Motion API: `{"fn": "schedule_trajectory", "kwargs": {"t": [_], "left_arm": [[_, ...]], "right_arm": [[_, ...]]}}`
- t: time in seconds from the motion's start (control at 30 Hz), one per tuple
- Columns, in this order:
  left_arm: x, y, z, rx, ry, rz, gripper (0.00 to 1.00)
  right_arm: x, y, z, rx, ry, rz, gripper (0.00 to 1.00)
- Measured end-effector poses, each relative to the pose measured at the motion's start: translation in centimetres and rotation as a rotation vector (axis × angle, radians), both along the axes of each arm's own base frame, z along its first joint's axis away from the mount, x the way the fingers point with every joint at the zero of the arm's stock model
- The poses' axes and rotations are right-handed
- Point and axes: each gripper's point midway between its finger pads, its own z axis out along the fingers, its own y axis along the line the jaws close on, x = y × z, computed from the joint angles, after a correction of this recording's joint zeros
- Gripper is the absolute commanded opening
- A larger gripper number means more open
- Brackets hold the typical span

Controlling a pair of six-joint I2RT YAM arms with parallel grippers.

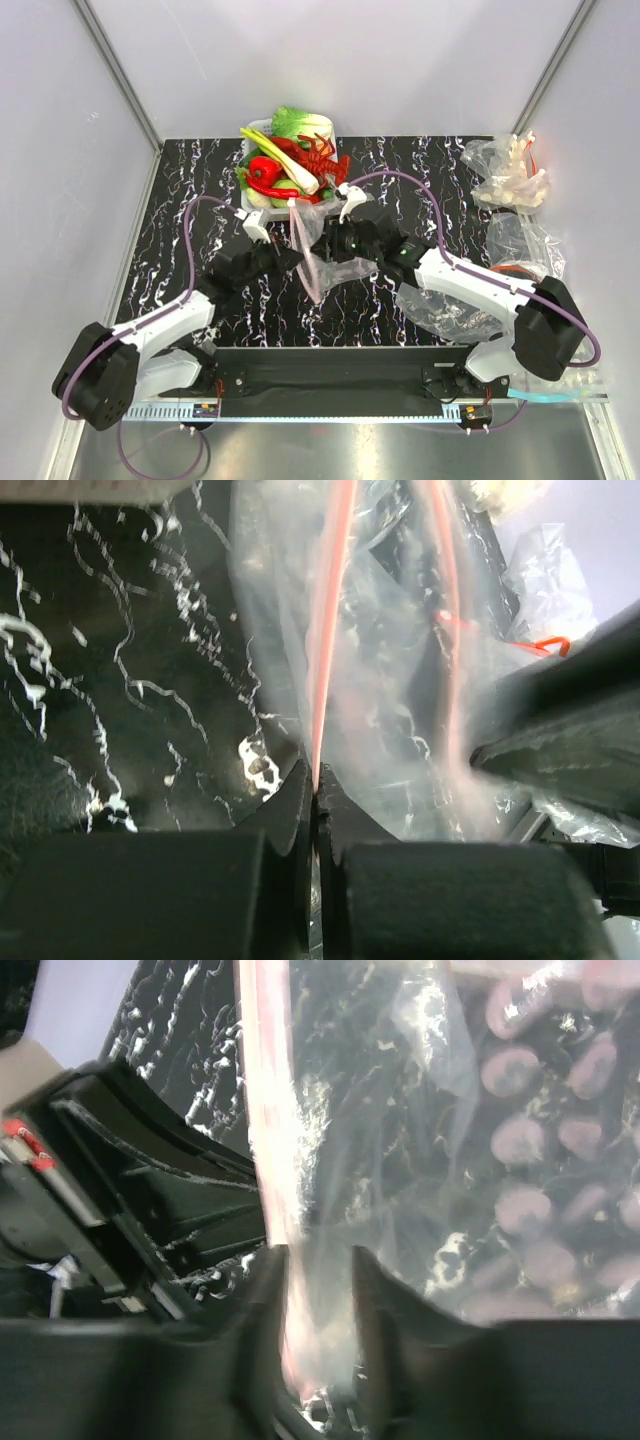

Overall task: Place the food in the zip-top bag and seal the zipper
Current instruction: Open the zipper of the food storage bag.

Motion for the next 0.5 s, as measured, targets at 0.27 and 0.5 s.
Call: {"fn": "schedule_trajectory", "kwargs": {"t": [0.27,0.5], "left_arm": [[0.2,0.0,4.6,0.029,-0.101,0.019,0.00],[0.3,0.2,5.6,0.066,-0.095,0.046,0.00]], "right_arm": [[0.0,-0.1,1.6,-0.090,-0.049,-0.018,0.70],[-1.4,1.2,3.8,-0.177,-0.133,-0.023,0.65]]}}
